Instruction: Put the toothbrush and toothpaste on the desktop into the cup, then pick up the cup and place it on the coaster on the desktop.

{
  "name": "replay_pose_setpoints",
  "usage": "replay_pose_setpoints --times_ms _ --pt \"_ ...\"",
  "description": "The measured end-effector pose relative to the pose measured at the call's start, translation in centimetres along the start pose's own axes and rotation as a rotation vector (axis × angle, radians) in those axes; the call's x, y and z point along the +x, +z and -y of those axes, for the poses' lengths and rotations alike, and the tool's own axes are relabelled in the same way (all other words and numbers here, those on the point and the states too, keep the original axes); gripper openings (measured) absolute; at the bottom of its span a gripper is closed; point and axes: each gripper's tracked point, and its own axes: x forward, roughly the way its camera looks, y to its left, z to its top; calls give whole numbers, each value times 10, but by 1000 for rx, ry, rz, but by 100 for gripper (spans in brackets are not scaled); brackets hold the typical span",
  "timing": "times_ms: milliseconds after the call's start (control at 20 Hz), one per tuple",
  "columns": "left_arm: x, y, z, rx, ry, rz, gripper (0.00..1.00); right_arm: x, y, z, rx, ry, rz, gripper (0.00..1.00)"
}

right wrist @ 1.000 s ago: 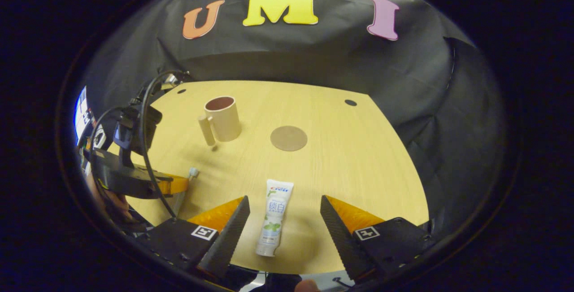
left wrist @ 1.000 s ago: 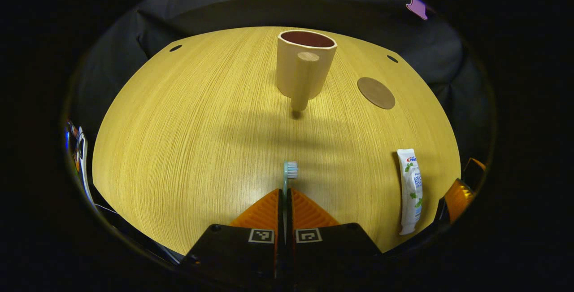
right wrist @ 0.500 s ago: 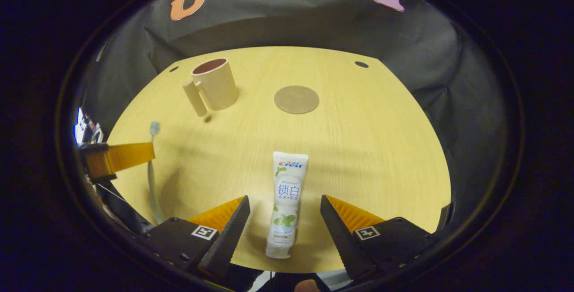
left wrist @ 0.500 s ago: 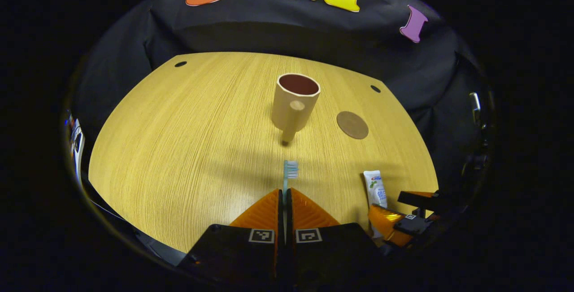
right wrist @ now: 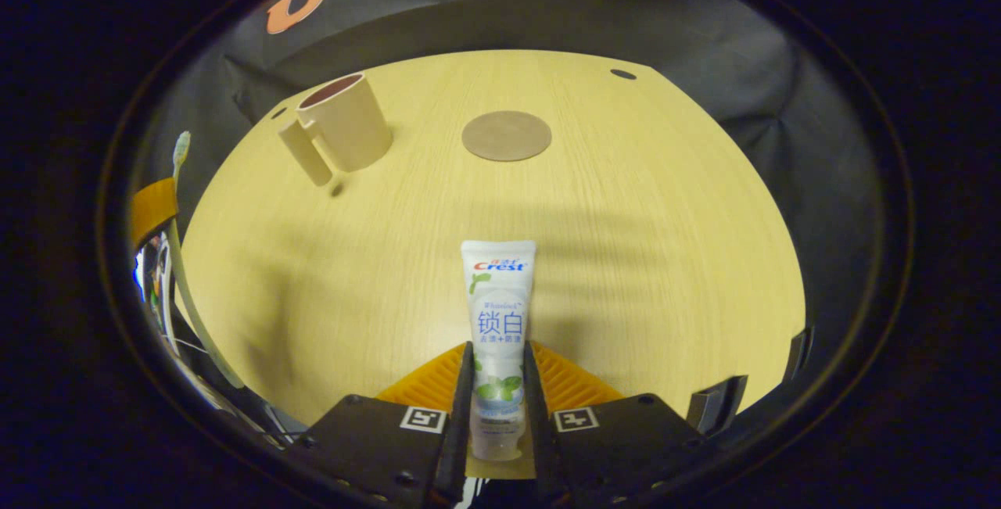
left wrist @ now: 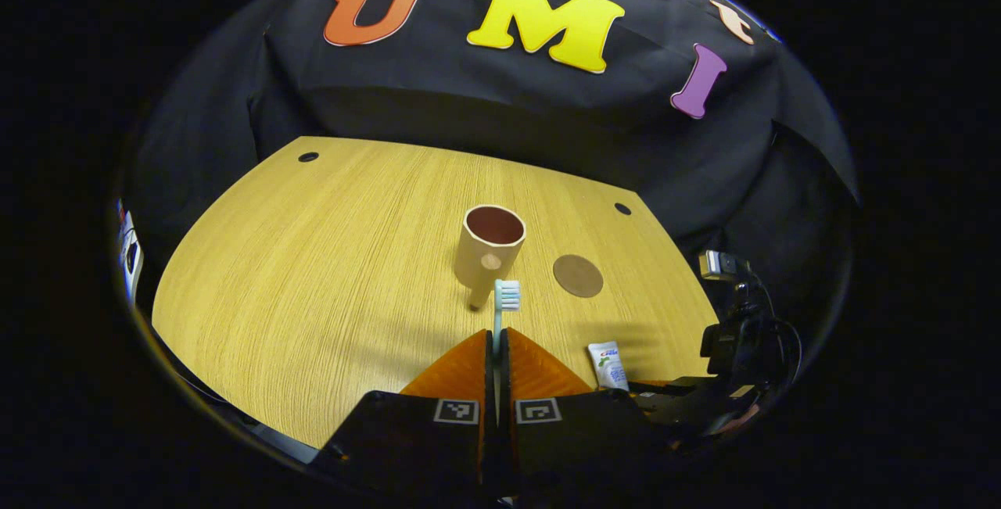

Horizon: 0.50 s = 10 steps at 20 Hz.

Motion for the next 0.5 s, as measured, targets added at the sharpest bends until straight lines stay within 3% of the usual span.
replay_pose_setpoints --times_ms 150,200,250,350,500 --pt "-2 17 5 13 -24 64 3 -1 3 -1 24 15 2 32" --pt "-2 23 5 17 -28 82 3 -1 1 -1 32 23 -5 25" --pt "-1 29 6 17 -33 96 3 -2 0 -2 43 36 -17 25" --pt "3 40 6 10 -44 126 3 -6 4 -2 56 58 -7 15" --pt "9 58 0 13 -55 170 3 -24 14 -3 62 97 38 17"
